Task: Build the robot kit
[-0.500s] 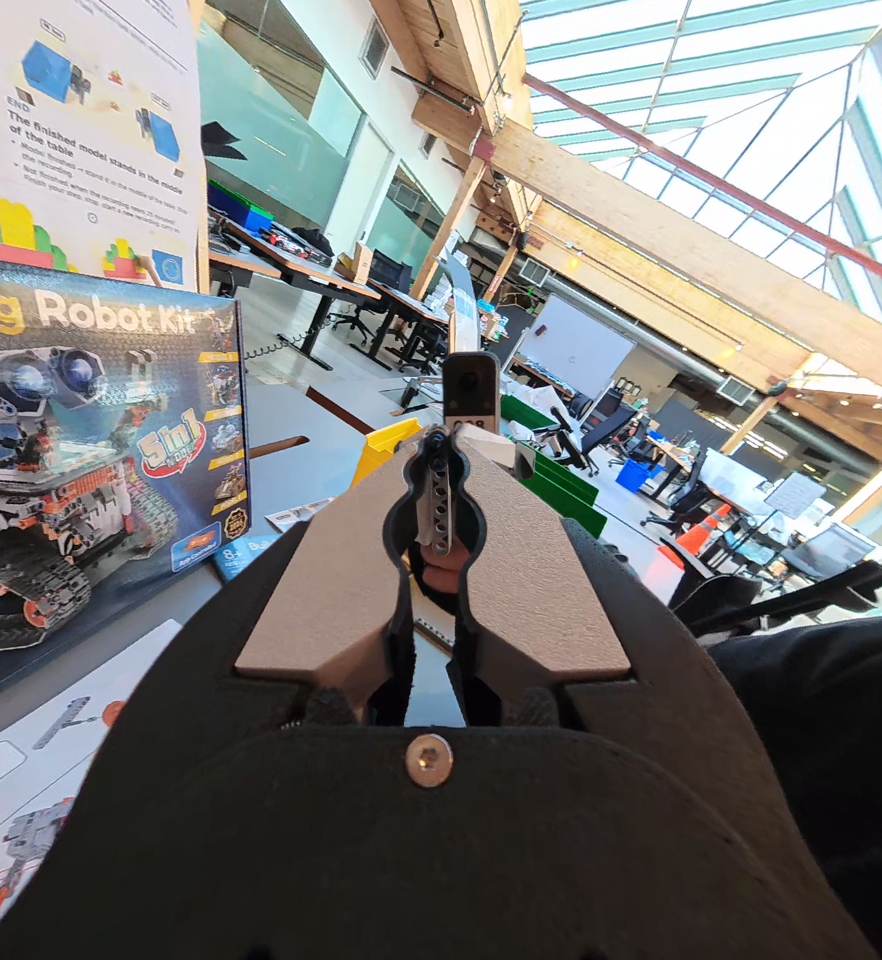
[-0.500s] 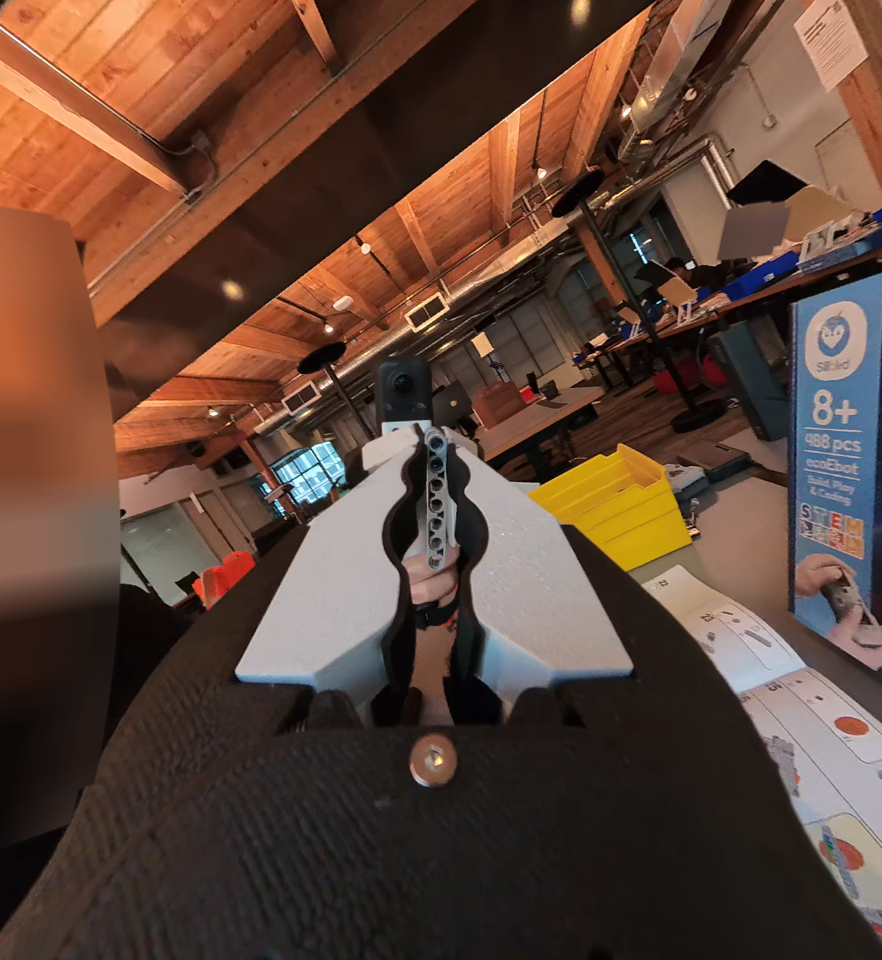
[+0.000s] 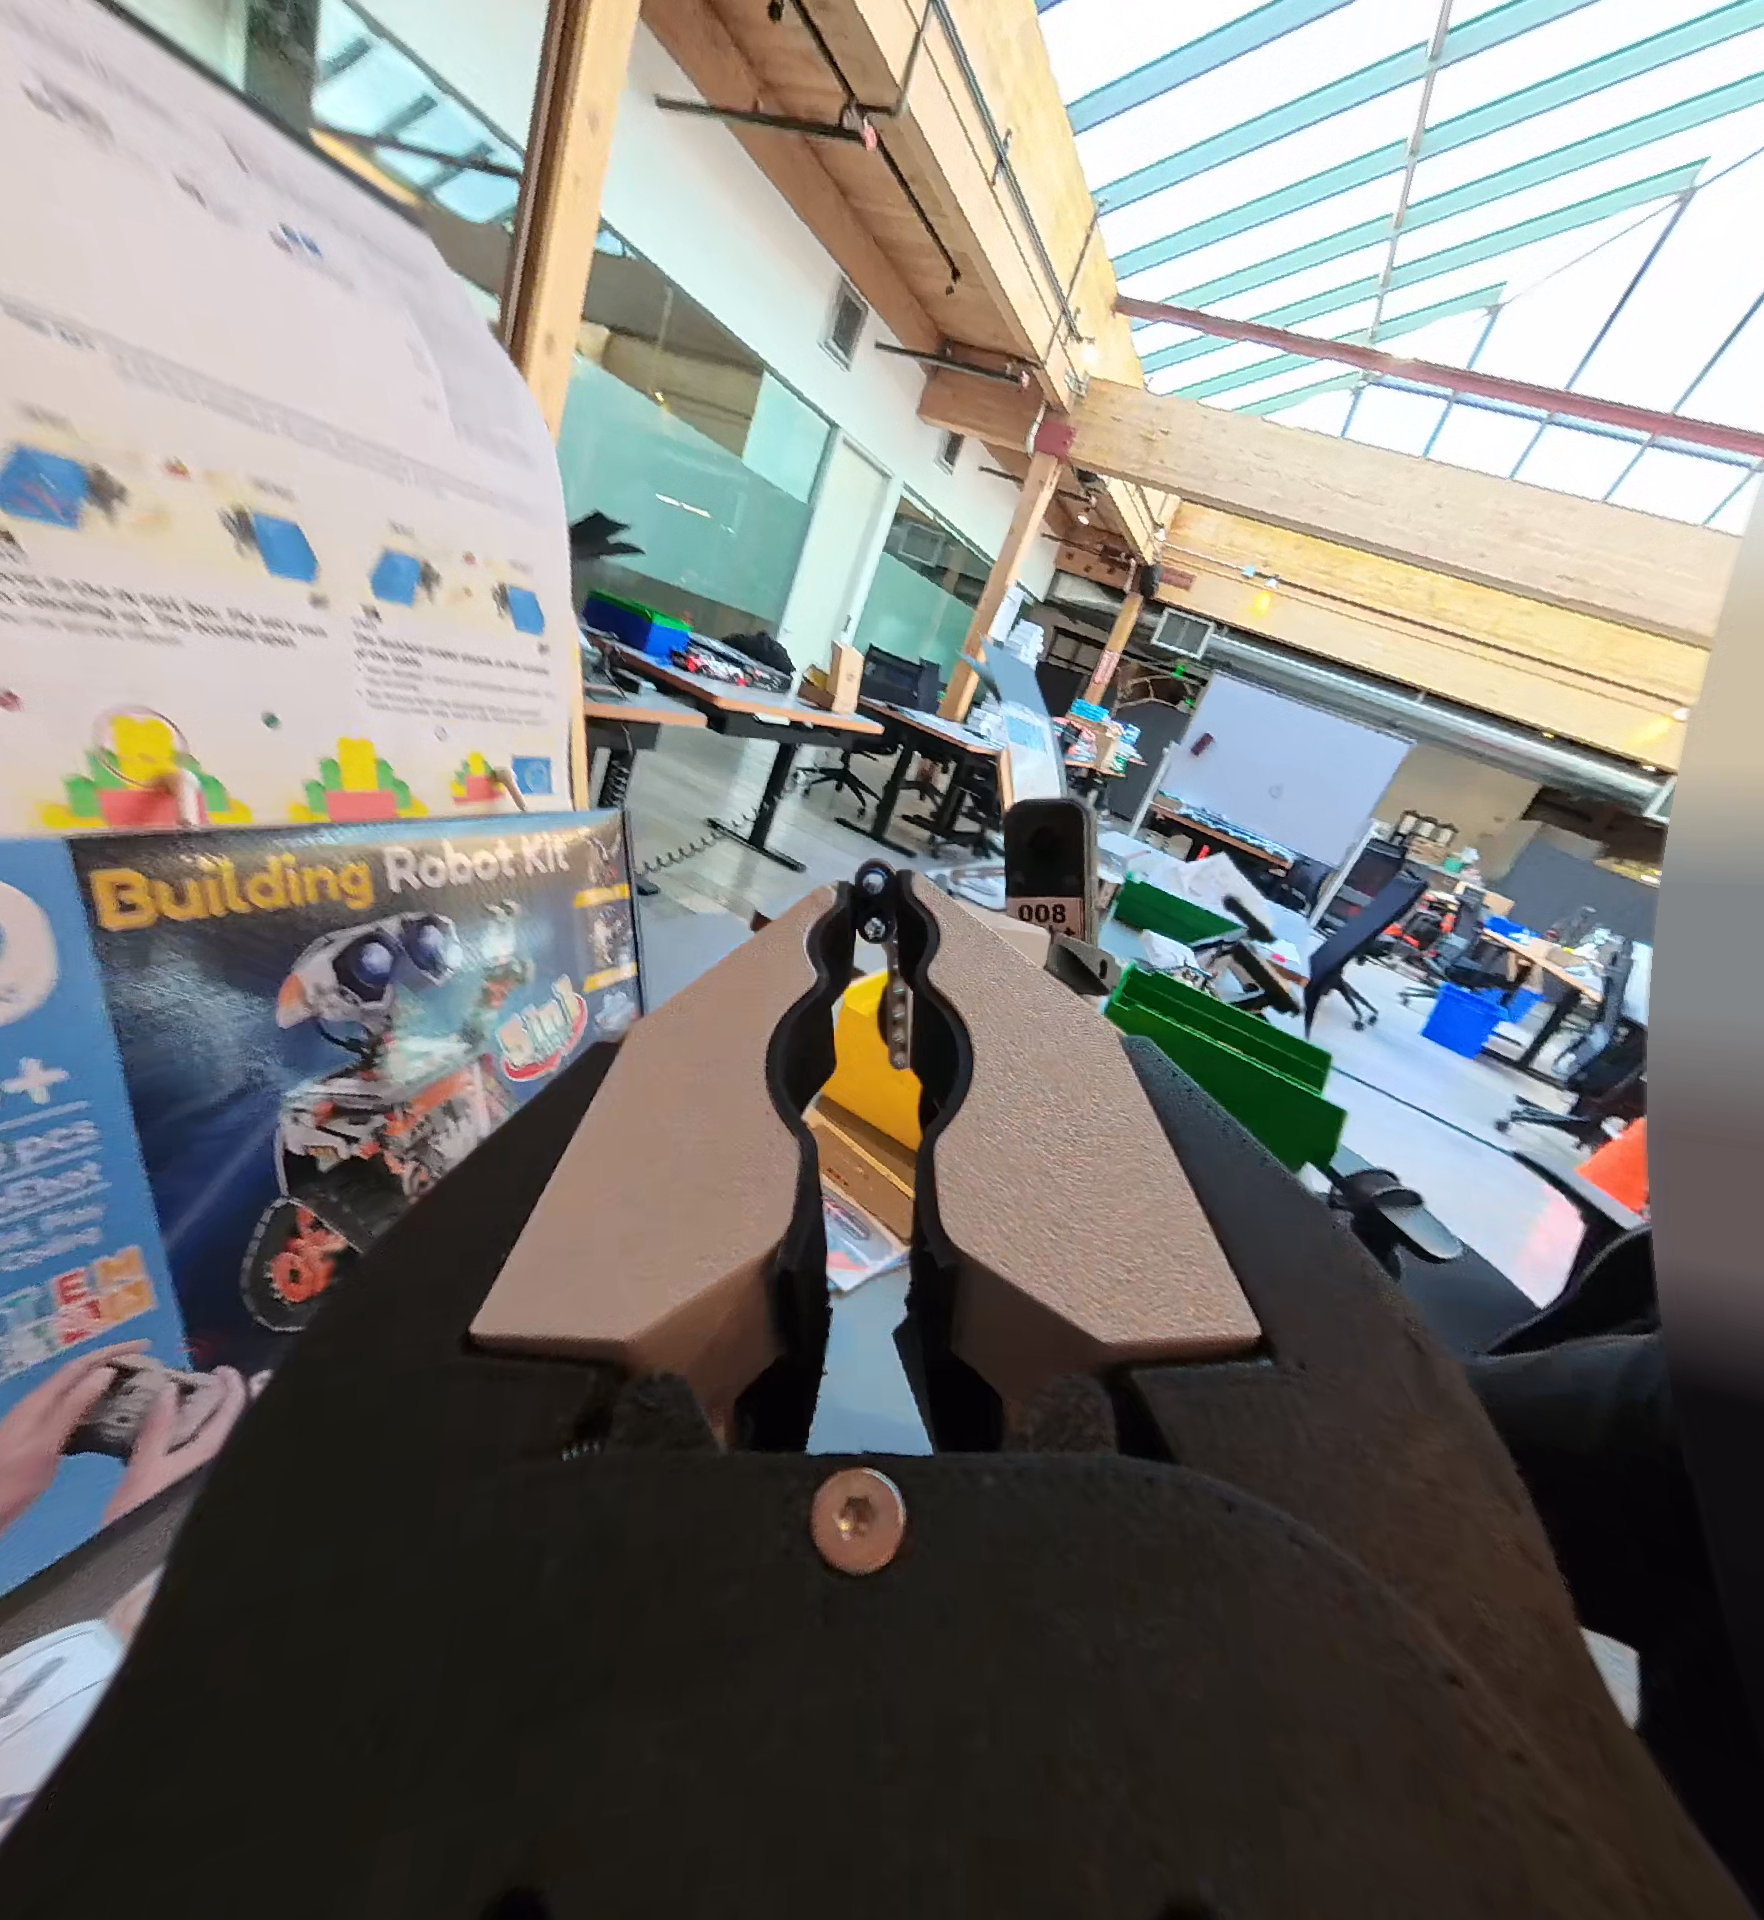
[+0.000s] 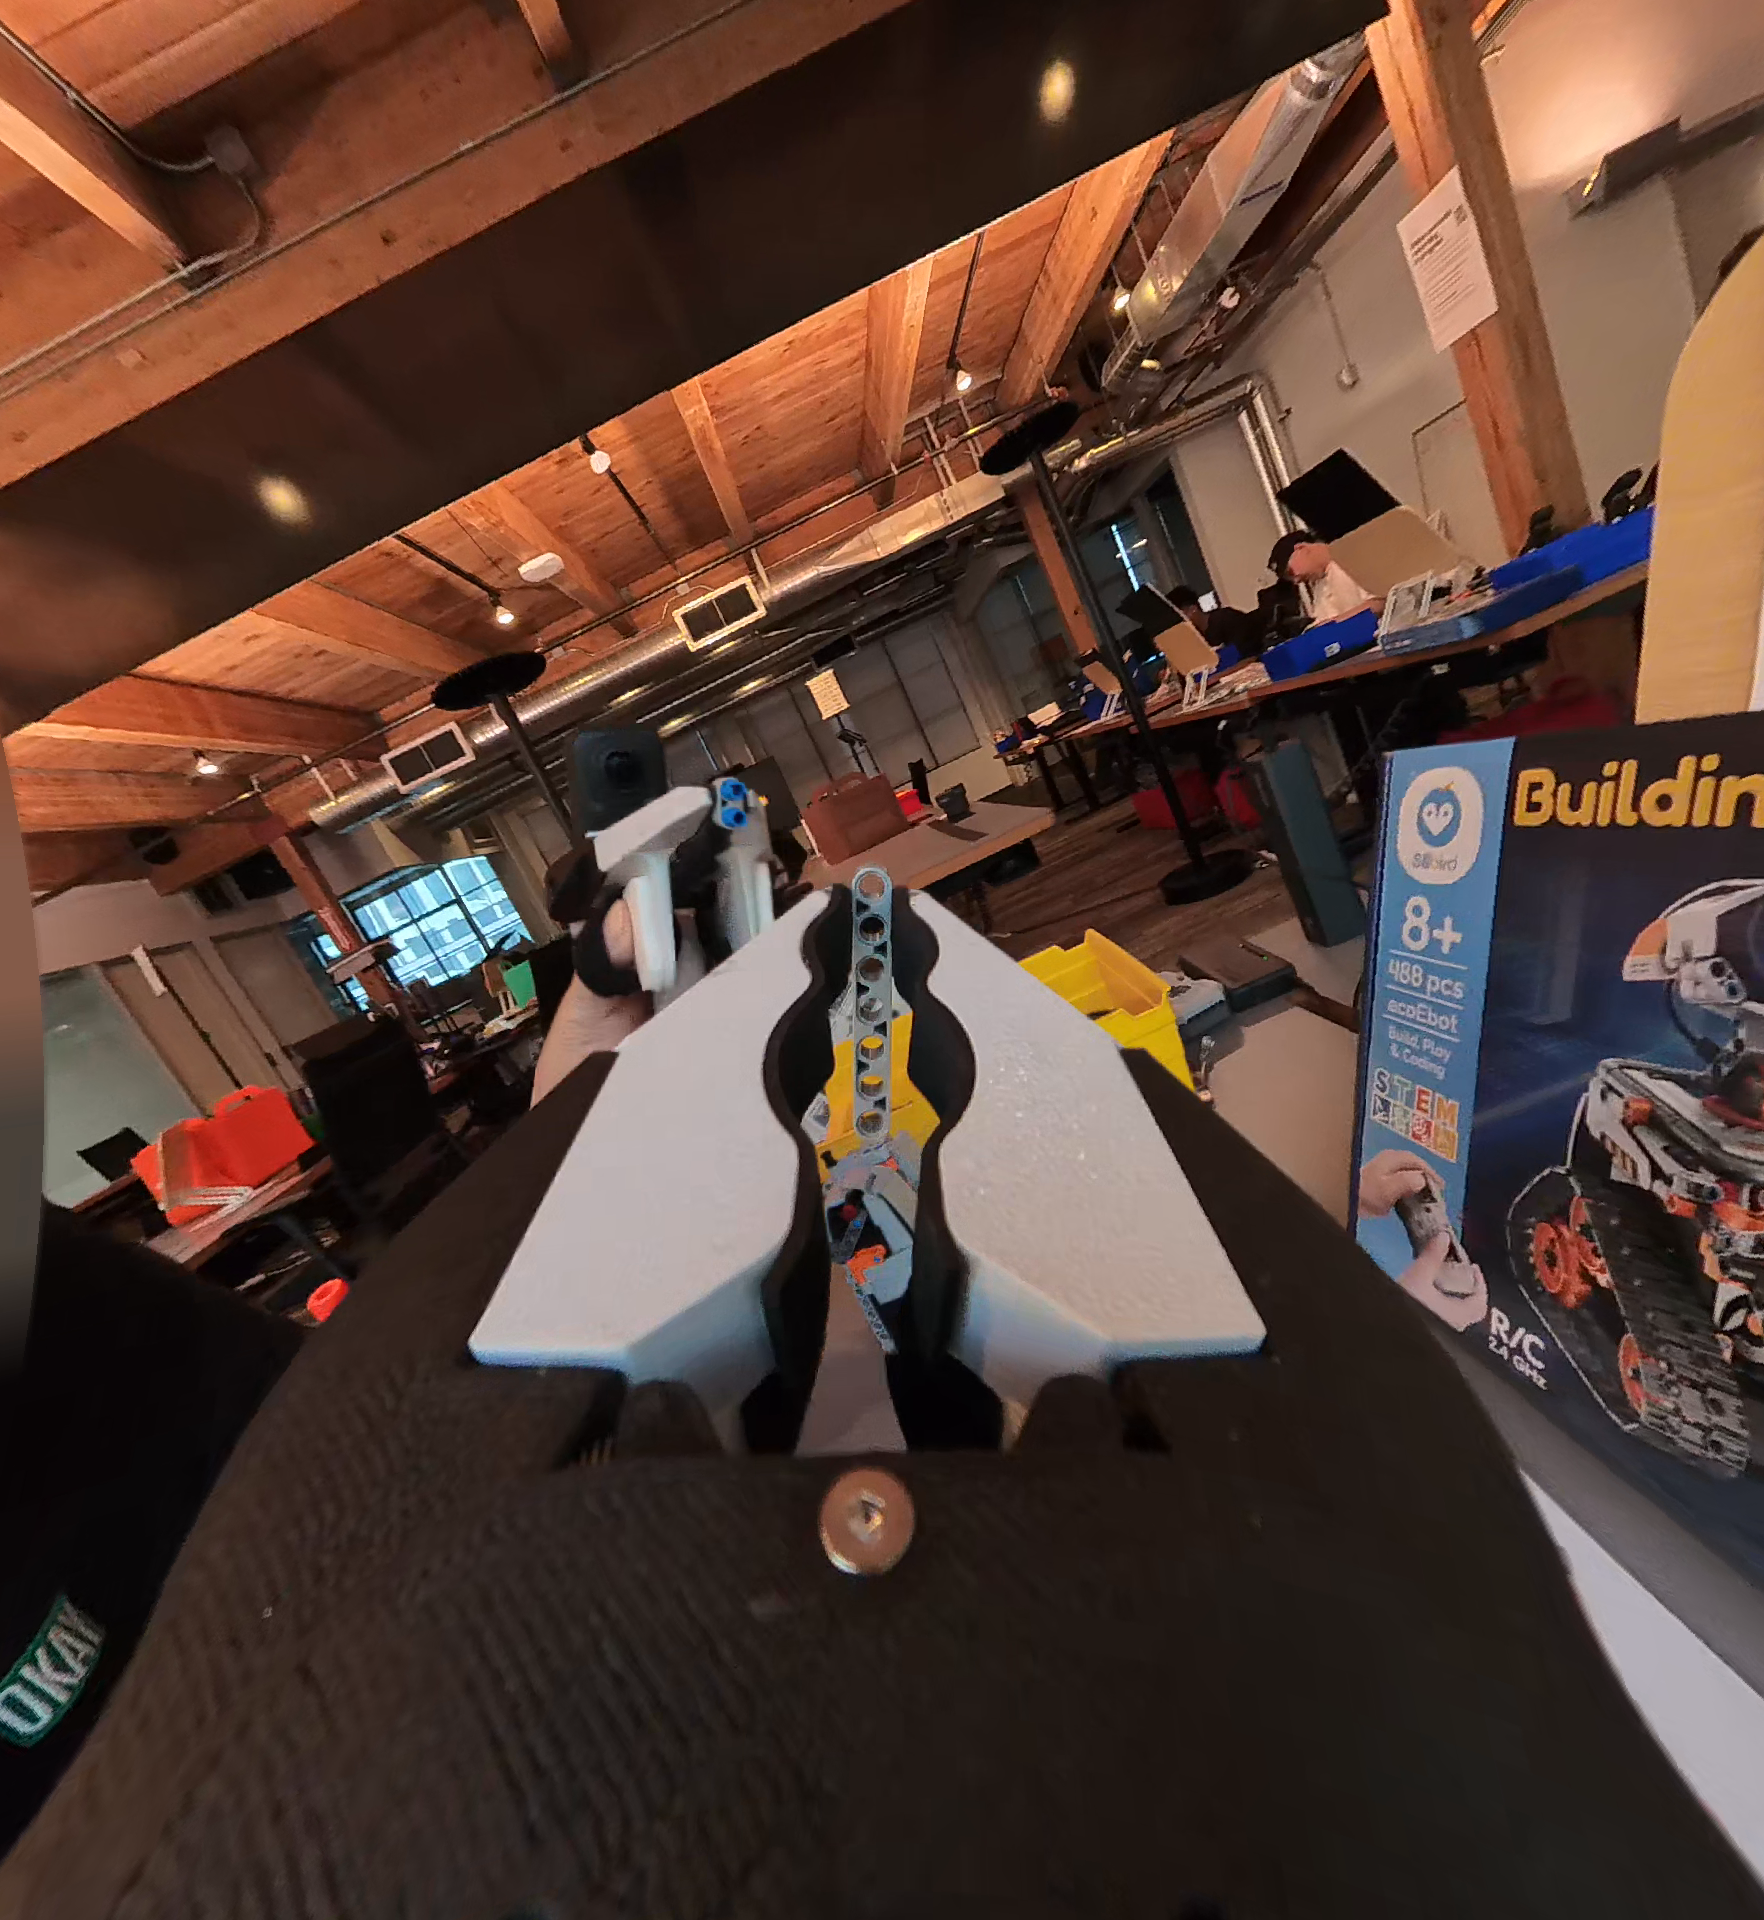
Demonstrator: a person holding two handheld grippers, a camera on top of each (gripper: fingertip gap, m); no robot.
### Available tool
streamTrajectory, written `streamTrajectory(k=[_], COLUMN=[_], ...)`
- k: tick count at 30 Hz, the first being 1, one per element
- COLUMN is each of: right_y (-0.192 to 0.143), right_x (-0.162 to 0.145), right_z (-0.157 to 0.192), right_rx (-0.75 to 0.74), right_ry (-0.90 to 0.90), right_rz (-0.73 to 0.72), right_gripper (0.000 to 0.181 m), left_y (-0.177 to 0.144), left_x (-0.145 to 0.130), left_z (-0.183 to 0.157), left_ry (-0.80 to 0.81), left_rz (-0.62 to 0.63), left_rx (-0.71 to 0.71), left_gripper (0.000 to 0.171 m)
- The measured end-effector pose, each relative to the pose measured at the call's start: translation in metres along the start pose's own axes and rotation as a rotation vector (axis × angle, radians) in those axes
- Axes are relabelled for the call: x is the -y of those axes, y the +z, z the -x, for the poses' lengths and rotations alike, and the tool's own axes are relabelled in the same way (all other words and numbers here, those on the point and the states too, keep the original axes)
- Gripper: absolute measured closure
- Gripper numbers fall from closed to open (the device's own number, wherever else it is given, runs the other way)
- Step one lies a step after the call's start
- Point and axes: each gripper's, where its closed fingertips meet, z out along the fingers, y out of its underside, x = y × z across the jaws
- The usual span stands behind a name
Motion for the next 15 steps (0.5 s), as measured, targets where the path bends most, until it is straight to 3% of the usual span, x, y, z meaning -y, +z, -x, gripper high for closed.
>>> streamTrajectory(k=[9,15], right_y=[-0.008,-0.013], right_x=[0.020,0.023], right_z=[0.006,0.004], right_rx=[-0.048,-0.036], right_ry=[-0.085,-0.071], right_rz=[-0.036,-0.061], right_gripper=[0.176,0.176], left_y=[-0.021,-0.043], left_x=[0.018,0.033], left_z=[-0.002,0.008], left_ry=[-0.001,0.013], left_rz=[-0.021,-0.084], left_rx=[-0.005,0.063], left_gripper=[0.166,0.166])
